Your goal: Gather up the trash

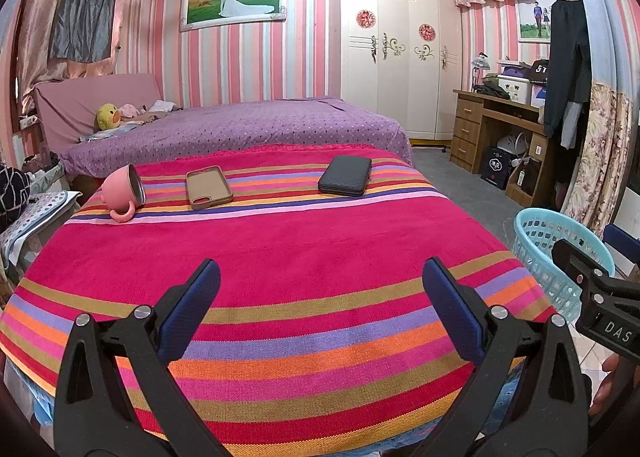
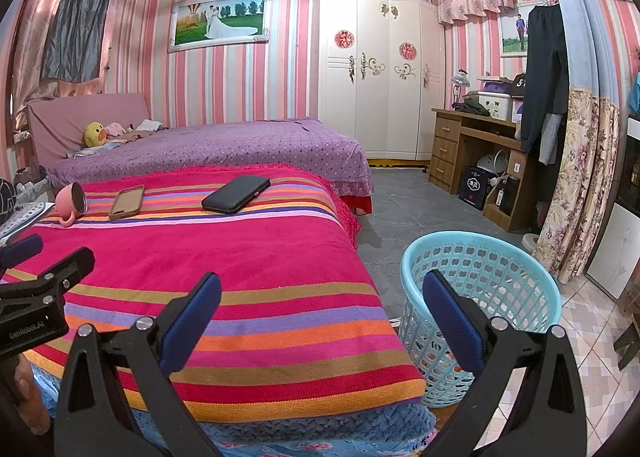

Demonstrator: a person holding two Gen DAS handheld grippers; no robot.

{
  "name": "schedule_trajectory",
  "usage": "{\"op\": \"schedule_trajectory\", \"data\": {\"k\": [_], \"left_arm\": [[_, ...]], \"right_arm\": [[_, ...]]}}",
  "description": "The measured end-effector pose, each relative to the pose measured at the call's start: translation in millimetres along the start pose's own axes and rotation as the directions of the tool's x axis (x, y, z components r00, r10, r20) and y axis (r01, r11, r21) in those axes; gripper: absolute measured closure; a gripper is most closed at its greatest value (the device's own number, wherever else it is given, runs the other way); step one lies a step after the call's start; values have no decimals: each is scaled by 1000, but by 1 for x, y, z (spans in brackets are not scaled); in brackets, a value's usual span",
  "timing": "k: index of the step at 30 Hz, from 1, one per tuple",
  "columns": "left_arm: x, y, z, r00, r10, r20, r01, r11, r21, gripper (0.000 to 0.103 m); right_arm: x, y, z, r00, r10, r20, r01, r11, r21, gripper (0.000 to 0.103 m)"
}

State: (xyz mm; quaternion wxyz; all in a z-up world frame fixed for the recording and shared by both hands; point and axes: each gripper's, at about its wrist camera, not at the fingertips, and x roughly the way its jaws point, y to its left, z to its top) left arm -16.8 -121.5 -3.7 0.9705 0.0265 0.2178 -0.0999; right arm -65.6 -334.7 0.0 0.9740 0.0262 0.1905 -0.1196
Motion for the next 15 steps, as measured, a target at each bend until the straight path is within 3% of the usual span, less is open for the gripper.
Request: {"op": "schedule_trajectory", "data": {"k": [15], "left_arm": [[-2,1,2,1000,0,-1,0,1000,-2,5]], "right_arm": [[0,3,0,1000,0,0,0,1000,-1,5]]}}
